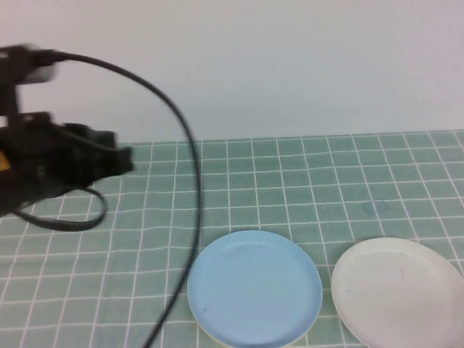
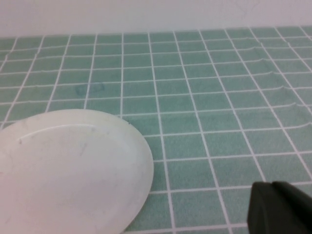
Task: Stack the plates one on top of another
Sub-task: Pick up the white plate
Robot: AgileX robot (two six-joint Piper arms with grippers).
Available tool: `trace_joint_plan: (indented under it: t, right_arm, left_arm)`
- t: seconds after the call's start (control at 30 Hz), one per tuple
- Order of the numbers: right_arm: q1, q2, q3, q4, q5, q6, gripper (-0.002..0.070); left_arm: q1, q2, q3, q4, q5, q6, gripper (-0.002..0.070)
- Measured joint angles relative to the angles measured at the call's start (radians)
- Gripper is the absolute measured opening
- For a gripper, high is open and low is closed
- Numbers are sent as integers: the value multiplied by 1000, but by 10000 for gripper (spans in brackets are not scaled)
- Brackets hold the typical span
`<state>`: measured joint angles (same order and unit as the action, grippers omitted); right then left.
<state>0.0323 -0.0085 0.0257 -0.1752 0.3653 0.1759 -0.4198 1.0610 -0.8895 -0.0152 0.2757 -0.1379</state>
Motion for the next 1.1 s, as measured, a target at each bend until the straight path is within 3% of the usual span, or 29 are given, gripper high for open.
trace_joint_plan:
  t: [0.23,0.5,0.63,0.87,0.93,1.1]
  right_arm:
    - [0,0,0,0,0,0,-2]
    - [0,0,0,0,0,0,-2]
    - [0,0,0,0,0,0,-2]
    - [0,0,0,0,0,0,-2]
    - [0,0,0,0,0,0,-2]
    - [0,0,0,0,0,0,-2]
  left_arm:
    - [179,-238,155,-99,-32,-4,0]
    - [435,-633,365,-173,-31,2,0]
    - [482,-747,449,-139,-41,37,0]
    - [483,-786,525,-163,-72,37,0]
    - [483,-803,559,-111,-69,21,0]
    - [483,-893,656,174,-57,-290,0]
